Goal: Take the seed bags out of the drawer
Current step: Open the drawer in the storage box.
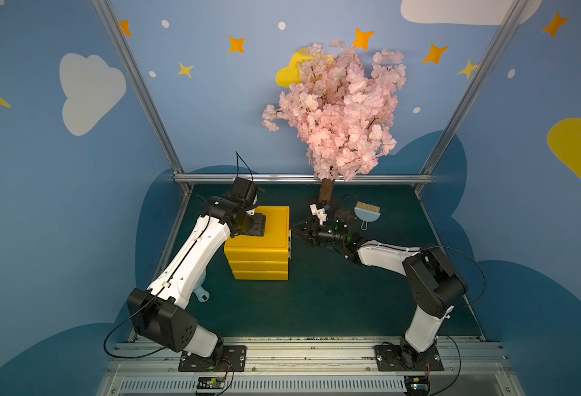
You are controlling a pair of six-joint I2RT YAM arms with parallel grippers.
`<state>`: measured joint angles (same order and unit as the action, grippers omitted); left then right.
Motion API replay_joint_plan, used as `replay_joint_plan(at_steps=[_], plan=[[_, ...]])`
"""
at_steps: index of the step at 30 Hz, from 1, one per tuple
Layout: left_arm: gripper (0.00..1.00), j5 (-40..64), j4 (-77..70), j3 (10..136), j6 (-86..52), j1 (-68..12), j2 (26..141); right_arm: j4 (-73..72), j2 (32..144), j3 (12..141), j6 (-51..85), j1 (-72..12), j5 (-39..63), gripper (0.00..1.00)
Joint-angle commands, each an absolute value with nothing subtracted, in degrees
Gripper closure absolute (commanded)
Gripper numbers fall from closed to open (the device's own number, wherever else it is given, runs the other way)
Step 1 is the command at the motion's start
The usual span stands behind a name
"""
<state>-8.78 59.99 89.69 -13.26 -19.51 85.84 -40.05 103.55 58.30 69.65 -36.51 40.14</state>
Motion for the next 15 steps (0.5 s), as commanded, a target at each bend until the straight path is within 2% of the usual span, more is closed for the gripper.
replay_joint_plan(at_steps=[1,15], plan=[[0.30,-7.5,62.0,87.9,-13.4,-19.1,86.0,-45.4,105.3,59.9,71.5,-36.9,40.8,0.44],[0.30,-6.9,61.5,86.7,-13.7,-19.1,85.9,-58.4,109.7,57.9,80.3,-37.3,41.0,0.53]])
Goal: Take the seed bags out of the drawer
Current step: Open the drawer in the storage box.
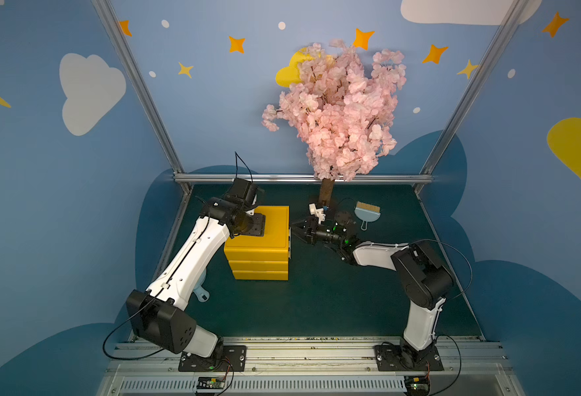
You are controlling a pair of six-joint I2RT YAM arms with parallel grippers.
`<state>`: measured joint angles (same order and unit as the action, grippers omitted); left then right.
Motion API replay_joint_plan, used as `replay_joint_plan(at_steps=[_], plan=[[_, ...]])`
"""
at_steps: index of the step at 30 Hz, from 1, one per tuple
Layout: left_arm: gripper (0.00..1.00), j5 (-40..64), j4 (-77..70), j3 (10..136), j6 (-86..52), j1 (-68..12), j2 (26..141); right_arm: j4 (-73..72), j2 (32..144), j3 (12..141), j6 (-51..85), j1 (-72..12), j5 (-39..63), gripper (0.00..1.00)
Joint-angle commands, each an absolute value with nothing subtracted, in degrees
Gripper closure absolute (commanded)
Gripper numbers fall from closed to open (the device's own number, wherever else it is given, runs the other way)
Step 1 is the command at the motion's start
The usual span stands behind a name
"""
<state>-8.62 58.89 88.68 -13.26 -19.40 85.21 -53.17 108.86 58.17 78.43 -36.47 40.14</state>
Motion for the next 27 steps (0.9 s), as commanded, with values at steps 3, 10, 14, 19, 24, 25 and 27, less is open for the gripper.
replay_joint_plan(at_steps=[3,10,14,19,24,25,27], plan=[[0.30,-6.9,61.4,86.7,-13.8,-19.1,86.0,-58.4,109.3,57.2,80.1,-37.5,40.7,0.55],[0.30,-6.5,61.4,87.0,-13.8,-19.1,86.2,-58.4,108.2,54.9,79.7,-37.5,40.3,0.53],[0.30,-6.4,61.4,87.0,-13.9,-19.1,86.1,-58.4,107.6,53.7,79.5,-37.5,40.1,0.51],[0.30,-6.3,61.5,87.0,-13.7,-19.1,86.2,-58.4,106.7,52.8,79.3,-37.8,40.1,0.50],[0.30,-6.3,61.6,86.9,-13.8,-19.1,86.0,-58.1,106.5,52.6,79.2,-38.1,40.3,0.50],[0.30,-6.3,61.5,86.9,-13.9,-19.1,85.9,-58.1,106.5,52.7,79.2,-38.3,40.2,0.50],[0.30,-6.3,61.6,86.7,-13.8,-19.1,86.0,-58.1,106.7,53.1,79.3,-38.4,40.2,0.50]])
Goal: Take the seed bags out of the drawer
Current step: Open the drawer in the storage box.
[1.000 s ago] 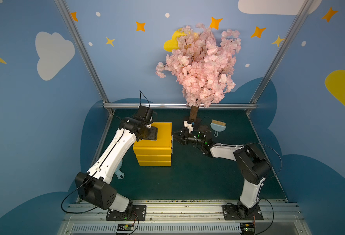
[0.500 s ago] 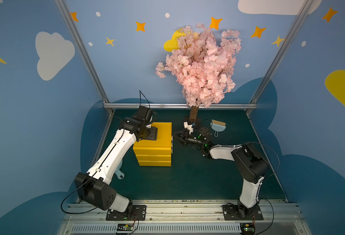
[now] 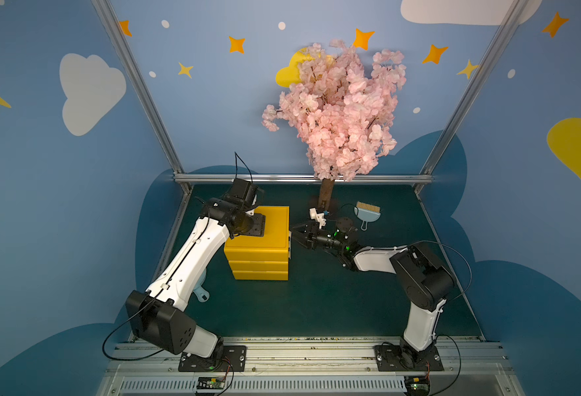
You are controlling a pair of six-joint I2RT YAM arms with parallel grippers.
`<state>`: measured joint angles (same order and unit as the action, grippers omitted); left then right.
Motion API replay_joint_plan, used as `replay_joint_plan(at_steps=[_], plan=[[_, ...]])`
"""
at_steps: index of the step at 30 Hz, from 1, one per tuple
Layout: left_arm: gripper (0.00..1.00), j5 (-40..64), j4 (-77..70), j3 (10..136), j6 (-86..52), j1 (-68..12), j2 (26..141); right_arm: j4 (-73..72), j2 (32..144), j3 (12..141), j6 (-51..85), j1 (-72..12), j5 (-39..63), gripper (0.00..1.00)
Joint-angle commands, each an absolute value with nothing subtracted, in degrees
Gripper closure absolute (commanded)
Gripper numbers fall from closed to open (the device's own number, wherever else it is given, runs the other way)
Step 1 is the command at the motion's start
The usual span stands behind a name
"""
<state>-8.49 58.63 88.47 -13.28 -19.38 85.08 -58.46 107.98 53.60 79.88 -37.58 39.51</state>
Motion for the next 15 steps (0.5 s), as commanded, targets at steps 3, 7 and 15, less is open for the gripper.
replay_joint_plan(at_steps=[3,7,15], plan=[[0.30,-6.2,61.5,86.6,-13.9,-19.1,86.0,-58.1,106.9,53.7,79.5,-38.5,40.2,0.52],[0.30,-6.2,61.5,86.3,-13.9,-19.1,85.9,-58.1,106.8,54.0,79.6,-38.5,40.1,0.58],[0.30,-6.3,61.6,86.0,-13.9,-19.1,85.7,-58.1,105.3,52.1,79.4,-38.0,39.7,0.69]])
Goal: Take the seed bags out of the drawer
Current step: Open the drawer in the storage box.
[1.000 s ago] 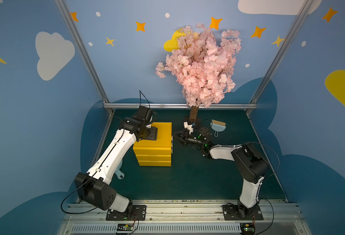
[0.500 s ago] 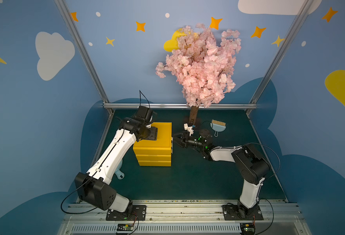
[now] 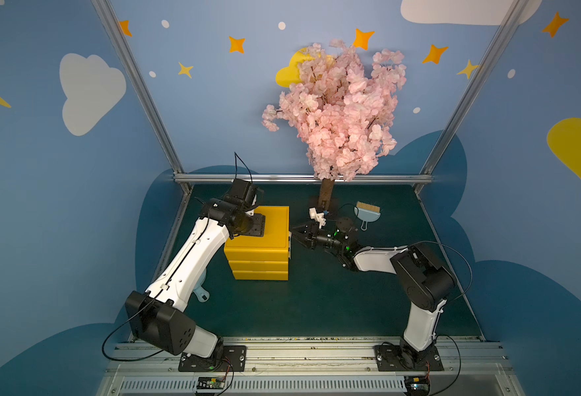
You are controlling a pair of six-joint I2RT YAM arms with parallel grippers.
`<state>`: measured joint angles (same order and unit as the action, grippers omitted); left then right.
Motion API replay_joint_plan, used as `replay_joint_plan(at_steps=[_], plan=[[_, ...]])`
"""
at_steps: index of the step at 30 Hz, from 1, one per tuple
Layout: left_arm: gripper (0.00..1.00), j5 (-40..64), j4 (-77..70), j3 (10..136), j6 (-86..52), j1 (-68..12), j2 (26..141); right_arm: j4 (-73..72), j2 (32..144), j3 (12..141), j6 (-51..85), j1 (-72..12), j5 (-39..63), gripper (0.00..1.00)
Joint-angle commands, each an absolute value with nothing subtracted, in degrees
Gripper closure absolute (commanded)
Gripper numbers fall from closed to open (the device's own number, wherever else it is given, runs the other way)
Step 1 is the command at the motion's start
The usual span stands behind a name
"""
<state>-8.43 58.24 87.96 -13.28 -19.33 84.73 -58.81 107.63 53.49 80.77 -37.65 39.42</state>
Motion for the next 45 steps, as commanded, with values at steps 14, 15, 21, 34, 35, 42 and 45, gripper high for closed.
replay_joint_plan(at_steps=[14,15,21,34,35,42,45], plan=[[0.30,-6.5,61.5,86.0,-13.9,-19.1,85.7,-56.9,100.1,45.8,77.7,-33.3,41.1,0.75],[0.30,-6.5,61.5,86.0,-13.9,-19.1,85.7,-56.6,99.7,45.3,77.4,-32.9,41.4,0.75],[0.30,-6.3,61.4,86.0,-13.8,-18.9,85.9,-54.3,96.6,42.8,75.9,-30.7,42.2,0.79],[0.30,-6.5,61.1,85.0,-13.7,-18.6,85.5,-30.1,89.3,50.6,62.7,-33.8,40.6,0.55],[0.30,-6.4,61.1,84.9,-13.7,-18.5,85.6,-29.1,89.3,51.5,62.1,-34.2,40.5,0.54],[0.30,-6.0,60.7,84.5,-13.6,-18.5,85.6,-23.3,89.8,54.4,59.7,-35.0,38.6,0.52],[0.30,-5.9,60.6,84.3,-13.6,-18.4,85.5,-18.2,89.3,55.9,57.3,-35.3,36.6,0.52]])
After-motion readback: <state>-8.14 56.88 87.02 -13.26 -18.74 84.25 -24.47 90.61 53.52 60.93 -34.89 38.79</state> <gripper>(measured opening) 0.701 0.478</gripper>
